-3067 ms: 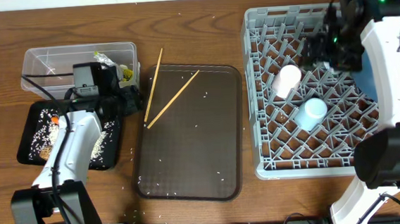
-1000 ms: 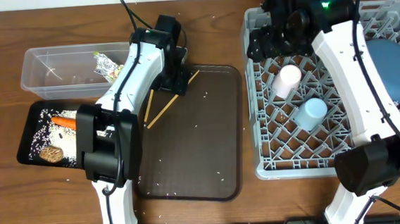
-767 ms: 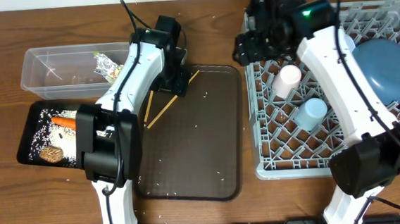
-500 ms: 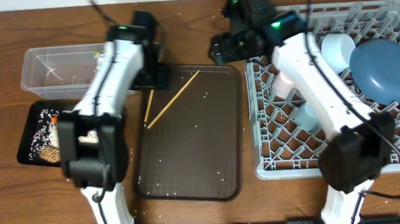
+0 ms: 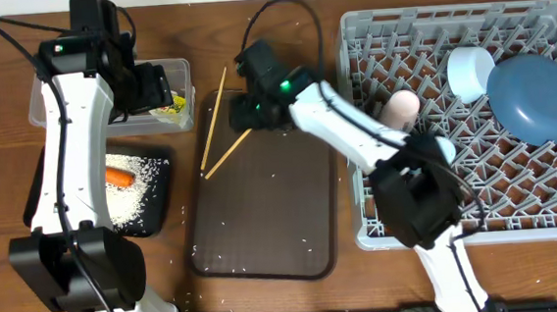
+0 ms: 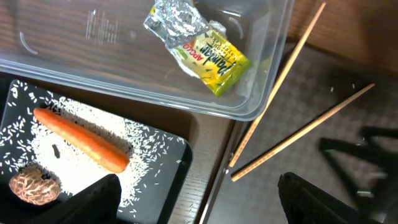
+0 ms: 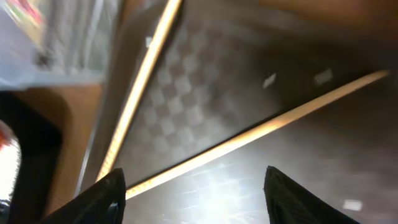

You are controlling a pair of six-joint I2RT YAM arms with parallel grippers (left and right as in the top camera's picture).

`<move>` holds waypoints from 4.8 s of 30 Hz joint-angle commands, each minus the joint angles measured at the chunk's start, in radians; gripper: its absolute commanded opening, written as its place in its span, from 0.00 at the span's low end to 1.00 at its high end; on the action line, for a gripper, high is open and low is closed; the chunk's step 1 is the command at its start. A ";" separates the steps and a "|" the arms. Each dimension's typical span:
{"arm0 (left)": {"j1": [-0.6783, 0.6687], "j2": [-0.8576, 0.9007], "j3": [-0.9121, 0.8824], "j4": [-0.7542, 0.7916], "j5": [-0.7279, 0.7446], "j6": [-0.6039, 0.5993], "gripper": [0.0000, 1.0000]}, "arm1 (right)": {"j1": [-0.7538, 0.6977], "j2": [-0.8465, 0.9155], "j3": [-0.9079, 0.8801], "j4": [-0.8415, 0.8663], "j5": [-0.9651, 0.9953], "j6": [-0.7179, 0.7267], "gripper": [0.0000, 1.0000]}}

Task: Sort waste into correct bins and load items into the dishwasher rack
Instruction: 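Move the right gripper left over the brown tray to a chopstick, then grasp a chopstick with the right gripper, then carry the chopstick right and drop it into the rack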

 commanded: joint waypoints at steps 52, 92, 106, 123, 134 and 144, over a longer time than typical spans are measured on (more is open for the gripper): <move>0.002 0.006 -0.010 -0.014 -0.012 -0.008 0.83 | 0.044 0.140 0.286 -0.620 0.216 -0.063 0.23; 0.002 0.006 -0.010 -0.014 -0.011 -0.009 0.84 | -0.101 0.140 0.102 -0.522 0.259 -0.161 0.06; 0.002 0.006 -0.010 -0.012 -0.011 -0.009 0.84 | -0.109 0.122 0.117 -0.494 0.251 -0.217 0.01; 0.002 0.006 -0.010 -0.010 -0.011 -0.008 0.84 | -0.259 -0.253 0.198 -0.618 0.240 -0.233 0.01; 0.002 0.006 -0.010 -0.006 -0.011 -0.008 0.84 | -0.399 -0.296 0.157 -0.637 0.245 -0.233 0.01; 0.002 0.006 -0.010 -0.006 -0.011 -0.009 0.84 | -0.409 -0.281 -0.014 -0.462 0.200 -0.287 0.04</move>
